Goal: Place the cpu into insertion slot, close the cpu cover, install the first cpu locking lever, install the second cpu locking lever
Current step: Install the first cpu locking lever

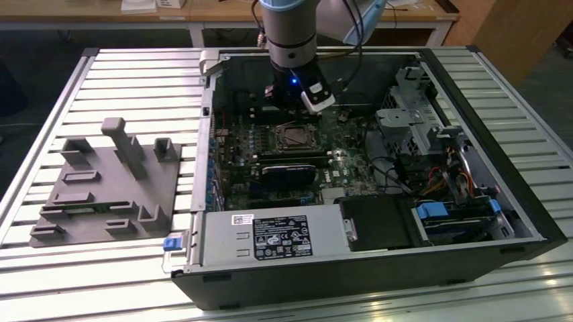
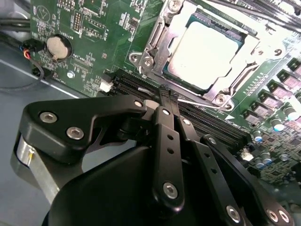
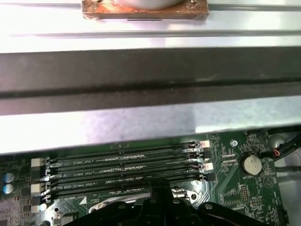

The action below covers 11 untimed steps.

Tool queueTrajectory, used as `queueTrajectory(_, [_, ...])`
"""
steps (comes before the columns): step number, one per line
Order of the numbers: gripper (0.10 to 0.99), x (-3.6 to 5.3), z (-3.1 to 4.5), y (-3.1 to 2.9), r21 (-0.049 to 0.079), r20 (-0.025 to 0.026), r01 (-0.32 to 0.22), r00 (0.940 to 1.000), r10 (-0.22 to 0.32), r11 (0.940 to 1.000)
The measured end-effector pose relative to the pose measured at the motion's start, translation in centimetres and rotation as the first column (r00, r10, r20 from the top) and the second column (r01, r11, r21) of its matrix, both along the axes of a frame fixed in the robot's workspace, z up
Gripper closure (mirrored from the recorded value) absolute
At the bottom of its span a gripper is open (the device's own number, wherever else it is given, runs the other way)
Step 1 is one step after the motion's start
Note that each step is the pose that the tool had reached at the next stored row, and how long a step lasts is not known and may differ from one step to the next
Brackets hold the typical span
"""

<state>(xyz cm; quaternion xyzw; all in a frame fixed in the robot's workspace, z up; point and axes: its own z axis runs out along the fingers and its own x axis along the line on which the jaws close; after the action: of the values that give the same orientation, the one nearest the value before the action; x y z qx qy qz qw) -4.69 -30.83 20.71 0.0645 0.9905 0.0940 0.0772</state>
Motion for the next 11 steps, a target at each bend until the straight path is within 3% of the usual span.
queueTrajectory(4, [0.98, 0.0, -0.09, 0.02, 0.0, -0.0002, 0.049, 0.9988, -0.049, 0.9988])
queueTrajectory(11, [0.98, -0.14, -0.16, 0.29, -0.001, 0.0, 0.078, 0.997, -0.078, 0.997])
